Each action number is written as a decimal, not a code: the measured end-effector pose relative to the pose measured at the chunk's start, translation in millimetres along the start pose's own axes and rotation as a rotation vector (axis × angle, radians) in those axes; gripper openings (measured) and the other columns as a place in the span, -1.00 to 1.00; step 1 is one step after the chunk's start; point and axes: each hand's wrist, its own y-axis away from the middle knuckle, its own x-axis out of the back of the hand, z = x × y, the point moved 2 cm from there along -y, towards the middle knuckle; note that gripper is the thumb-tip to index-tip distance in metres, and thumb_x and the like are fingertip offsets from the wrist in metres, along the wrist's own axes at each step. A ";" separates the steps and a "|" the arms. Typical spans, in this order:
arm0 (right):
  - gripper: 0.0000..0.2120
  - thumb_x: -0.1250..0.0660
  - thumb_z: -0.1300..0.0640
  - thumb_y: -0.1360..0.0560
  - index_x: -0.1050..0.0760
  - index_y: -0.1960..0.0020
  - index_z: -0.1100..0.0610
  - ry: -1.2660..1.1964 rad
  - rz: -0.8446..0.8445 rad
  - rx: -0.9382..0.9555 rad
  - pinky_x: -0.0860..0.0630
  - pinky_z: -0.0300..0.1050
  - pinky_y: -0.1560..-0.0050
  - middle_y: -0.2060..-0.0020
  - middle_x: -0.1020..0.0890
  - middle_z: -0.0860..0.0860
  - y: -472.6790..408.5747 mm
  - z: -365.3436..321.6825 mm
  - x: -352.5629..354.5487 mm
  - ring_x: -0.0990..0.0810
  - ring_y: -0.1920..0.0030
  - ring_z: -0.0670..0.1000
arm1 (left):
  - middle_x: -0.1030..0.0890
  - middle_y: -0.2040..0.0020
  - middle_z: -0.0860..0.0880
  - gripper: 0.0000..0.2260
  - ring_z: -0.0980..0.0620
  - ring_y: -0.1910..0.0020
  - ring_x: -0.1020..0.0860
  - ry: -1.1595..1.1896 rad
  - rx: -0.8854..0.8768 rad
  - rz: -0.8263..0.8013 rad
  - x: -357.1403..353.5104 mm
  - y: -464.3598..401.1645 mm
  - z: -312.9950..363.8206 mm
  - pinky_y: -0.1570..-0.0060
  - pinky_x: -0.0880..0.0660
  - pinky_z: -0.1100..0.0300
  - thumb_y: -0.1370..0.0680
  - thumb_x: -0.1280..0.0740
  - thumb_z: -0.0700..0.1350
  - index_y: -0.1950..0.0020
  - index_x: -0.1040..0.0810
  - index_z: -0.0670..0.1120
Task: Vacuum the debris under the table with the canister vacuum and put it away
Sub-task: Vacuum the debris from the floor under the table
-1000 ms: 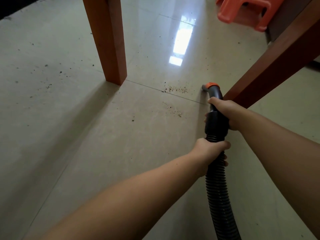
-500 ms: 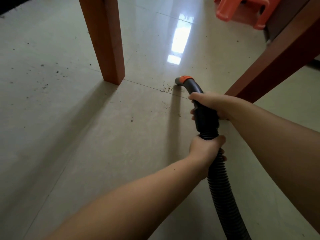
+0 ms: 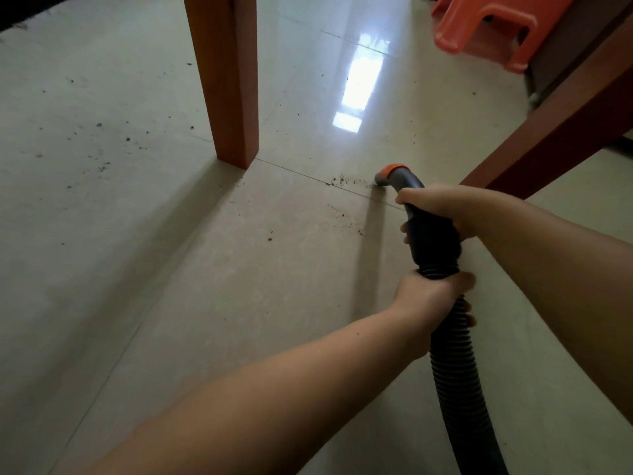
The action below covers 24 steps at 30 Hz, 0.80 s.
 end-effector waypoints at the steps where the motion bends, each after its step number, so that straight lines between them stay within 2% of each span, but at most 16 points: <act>1: -0.63 -0.18 -0.05 -0.60 -0.36 0.09 0.29 0.001 -0.007 -0.003 -0.53 -0.02 0.05 0.23 -0.52 0.13 1.9 2.3 1.0 -0.55 0.19 0.11 | -0.50 0.28 -0.09 -0.85 0.01 0.44 -0.51 0.003 0.002 -0.002 -2.4 2.3 -2.4 0.48 -0.52 0.26 -0.51 -0.36 -0.16 0.01 -0.43 -0.15; 3: -0.62 -0.20 -0.06 -0.59 -0.36 0.14 0.27 0.010 -0.023 -0.009 -0.56 0.01 0.00 0.21 -0.55 0.15 6.1 4.7 -0.1 -0.58 0.16 0.13 | -0.50 0.29 -0.08 -0.84 0.01 0.44 -0.51 0.001 -0.006 0.019 -2.6 6.4 -6.4 0.47 -0.51 0.25 -0.50 -0.37 -0.16 -0.01 -0.43 -0.15; 6: -0.66 -0.24 -0.04 -0.57 -0.40 -0.01 0.27 -0.007 -0.084 0.015 -0.59 -0.05 0.27 0.23 -0.58 0.14 9.9 -0.1 -15.0 -0.59 0.28 0.09 | -0.50 0.30 -0.08 -0.86 0.00 0.43 -0.51 -0.011 -0.037 0.082 10.4 12.9 -10.3 0.43 -0.51 0.23 -0.50 -0.36 -0.17 0.02 -0.44 -0.14; 8: -0.65 -0.25 -0.03 -0.57 -0.37 -0.12 0.26 -0.003 -0.120 0.052 -0.60 -0.08 0.34 0.25 -0.59 0.14 11.7 -7.3 -30.8 -0.61 0.33 0.09 | -0.50 0.29 -0.10 -0.88 -0.01 0.42 -0.51 -0.008 -0.064 0.122 24.3 18.8 -10.2 0.40 -0.52 0.21 -0.50 -0.36 -0.18 0.04 -0.45 -0.15; 10: -0.67 -0.24 -0.02 -0.57 -0.34 -0.12 0.25 0.002 -0.146 0.092 -0.61 -0.10 0.36 0.24 -0.60 0.14 14.5 -15.9 -46.2 -0.61 0.34 0.09 | -0.50 0.28 -0.11 -0.89 -0.02 0.41 -0.51 -0.007 -0.096 0.147 37.4 25.1 -8.2 0.37 -0.53 0.19 -0.50 -0.36 -0.18 0.05 -0.45 -0.16; 14: -0.70 -0.25 -0.03 -0.57 -0.36 0.04 0.23 0.010 -0.148 0.105 -0.59 -0.13 0.39 0.24 -0.61 0.14 19.4 -22.3 -54.9 -0.61 0.35 0.08 | -0.51 0.29 -0.11 -0.88 -0.03 0.41 -0.52 -0.009 -0.114 0.151 44.3 34.3 -3.5 0.34 -0.54 0.17 -0.51 -0.36 -0.18 0.02 -0.46 -0.17; 18: -0.69 -0.25 -0.04 -0.56 -0.38 -0.01 0.24 -0.002 -0.095 0.060 -0.52 -0.07 0.35 0.24 -0.58 0.14 25.4 -9.8 -40.1 -0.59 0.30 0.09 | -0.50 0.29 -0.10 -0.87 -0.02 0.43 -0.51 -0.017 -0.065 0.087 28.0 41.7 -3.4 0.39 -0.53 0.20 -0.50 -0.36 -0.19 0.04 -0.43 -0.15; 21: -0.69 -0.23 -0.05 -0.57 -0.40 0.04 0.23 0.017 -0.079 0.015 -0.51 -0.05 0.31 0.22 -0.56 0.14 34.2 3.5 -29.6 -0.57 0.27 0.09 | -0.49 0.28 -0.10 -0.88 -0.01 0.42 -0.51 -0.012 -0.033 0.042 15.5 46.5 -11.4 0.45 -0.52 0.24 -0.50 -0.36 -0.18 0.07 -0.42 -0.13; 24: -0.68 -0.23 -0.04 -0.57 -0.42 -0.02 0.25 0.032 -0.101 0.012 -0.54 -0.07 0.33 0.23 -0.58 0.14 40.4 8.0 -32.6 -0.59 0.29 0.08 | -0.49 0.27 -0.09 -0.88 -0.01 0.41 -0.51 0.005 -0.033 0.066 15.7 51.2 -20.7 0.44 -0.52 0.25 -0.50 -0.36 -0.18 0.04 -0.43 -0.14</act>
